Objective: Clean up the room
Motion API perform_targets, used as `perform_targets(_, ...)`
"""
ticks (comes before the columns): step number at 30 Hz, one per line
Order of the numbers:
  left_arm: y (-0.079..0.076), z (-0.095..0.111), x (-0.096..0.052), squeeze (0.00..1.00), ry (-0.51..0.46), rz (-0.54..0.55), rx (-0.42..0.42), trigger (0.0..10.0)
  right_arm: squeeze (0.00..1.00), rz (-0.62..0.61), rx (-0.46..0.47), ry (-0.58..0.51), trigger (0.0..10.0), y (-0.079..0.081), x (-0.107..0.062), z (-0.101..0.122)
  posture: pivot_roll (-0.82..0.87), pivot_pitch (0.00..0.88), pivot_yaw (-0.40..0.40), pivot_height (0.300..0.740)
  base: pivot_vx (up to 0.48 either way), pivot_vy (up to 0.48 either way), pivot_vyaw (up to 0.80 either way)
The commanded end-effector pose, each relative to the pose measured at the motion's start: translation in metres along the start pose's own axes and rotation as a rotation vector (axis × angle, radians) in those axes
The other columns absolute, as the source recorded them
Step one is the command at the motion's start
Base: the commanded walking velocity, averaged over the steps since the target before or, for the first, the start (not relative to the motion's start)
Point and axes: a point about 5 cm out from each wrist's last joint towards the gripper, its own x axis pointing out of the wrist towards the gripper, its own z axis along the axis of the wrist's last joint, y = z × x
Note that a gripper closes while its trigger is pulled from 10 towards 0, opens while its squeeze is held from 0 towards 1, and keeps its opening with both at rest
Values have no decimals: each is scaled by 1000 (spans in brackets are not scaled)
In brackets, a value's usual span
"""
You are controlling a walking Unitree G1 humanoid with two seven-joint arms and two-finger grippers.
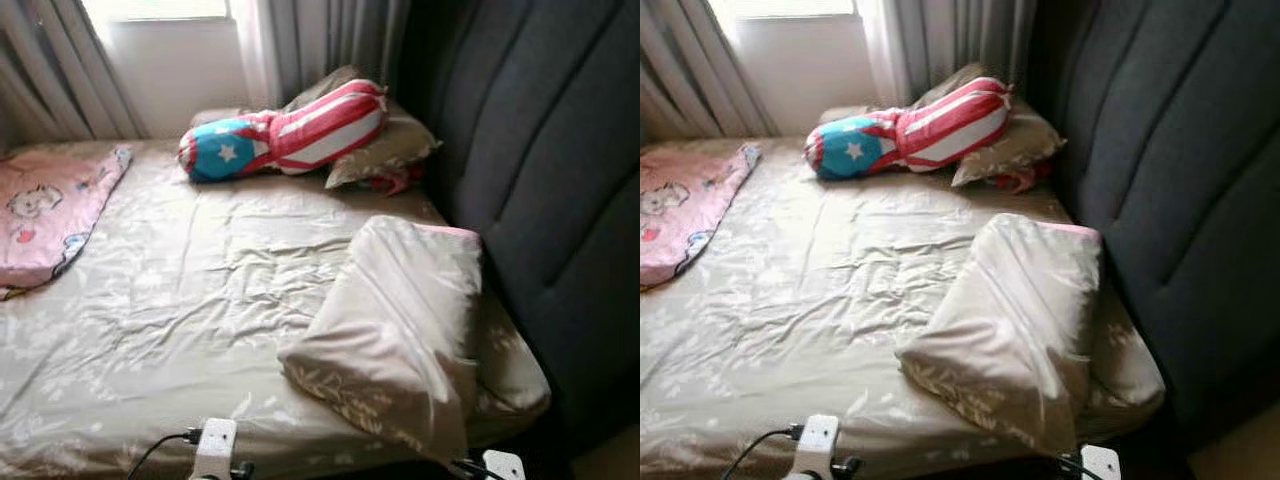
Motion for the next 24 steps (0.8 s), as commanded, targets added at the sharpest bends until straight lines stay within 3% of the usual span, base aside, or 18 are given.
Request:
perform_targets(1, 2, -6, -1, 0, 26, 7, 6, 10000, 0, 22, 3, 6, 10000, 6, 0, -2, -68, 0, -34, 740, 0, 0, 0)
perform_targets(17, 5, -4, -1, 0, 23, 17, -5, 10000, 0, 38, 15, 0, 10000, 10, 1, 0, -56, 0, -34, 740, 0, 0, 0)
perform_targets(24, 6, 1, 0, 0, -7, 24, -66, 10000, 0, 43, 52, -73, 10000, 14, 2, 10, -59, 0, -24, 740, 0, 0, 0)
